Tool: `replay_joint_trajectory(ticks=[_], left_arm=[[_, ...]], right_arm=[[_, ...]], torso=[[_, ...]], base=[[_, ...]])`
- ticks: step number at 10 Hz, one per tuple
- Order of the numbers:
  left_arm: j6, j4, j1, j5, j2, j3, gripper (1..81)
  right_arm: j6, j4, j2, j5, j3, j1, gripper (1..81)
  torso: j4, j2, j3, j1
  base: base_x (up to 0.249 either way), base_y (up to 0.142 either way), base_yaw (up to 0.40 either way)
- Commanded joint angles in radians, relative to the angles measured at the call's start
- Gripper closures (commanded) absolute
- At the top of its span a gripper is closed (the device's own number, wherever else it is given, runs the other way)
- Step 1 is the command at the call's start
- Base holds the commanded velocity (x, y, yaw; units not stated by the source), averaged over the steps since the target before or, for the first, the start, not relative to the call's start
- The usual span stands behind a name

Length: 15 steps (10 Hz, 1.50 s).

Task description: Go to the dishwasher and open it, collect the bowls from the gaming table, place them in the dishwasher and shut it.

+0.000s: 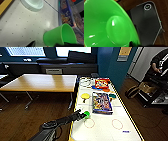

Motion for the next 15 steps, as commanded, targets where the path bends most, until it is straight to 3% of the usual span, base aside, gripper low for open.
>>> replay_joint_trajectory(ticks=[1, 10, 11, 13, 15], left_arm=[[-0.001, 0.007, -0.159, 0.019, 0.013, 0.010, 1.0], [0.009, 0.008, -0.092, 0.013, 0.012, 0.010, 1.0], [0.012, 0.025, -0.087, 0.013, 0.009, 0.013, 81.1], [0.012, 0.044, -0.089, 0.013, 0.003, 0.027, 81.1], [0.012, 0.044, -0.111, 0.016, -0.043, 0.143, 81.1]], right_arm=[[-0.007, -0.013, -0.020, -0.061, 0.020, 0.039, 81.1], [-0.006, -0.011, -0.013, -0.061, 0.009, 0.039, 81.1], [-0.006, -0.010, -0.012, -0.061, 0.004, 0.037, 81.1], [-0.006, -0.011, -0.003, -0.064, -0.007, 0.039, 81.1], [-0.006, -0.011, -0.001, -0.069, -0.005, 0.039, 81.1]], torso=[[0.000, 0.000, 0.002, 0.000], [0.000, 0.000, -0.001, 0.000], [0.000, 0.000, -0.001, 0.000], [0.000, 0.000, -0.001, 0.000], [0.000, 0.000, -0.001, 0.000]], base=[[0.000, 0.000, 0.000], [0.000, 0.000, 0.000], [0.000, 0.000, 0.000], [0.000, 0.000, 0.000], [0.000, 0.000, 0.000]])
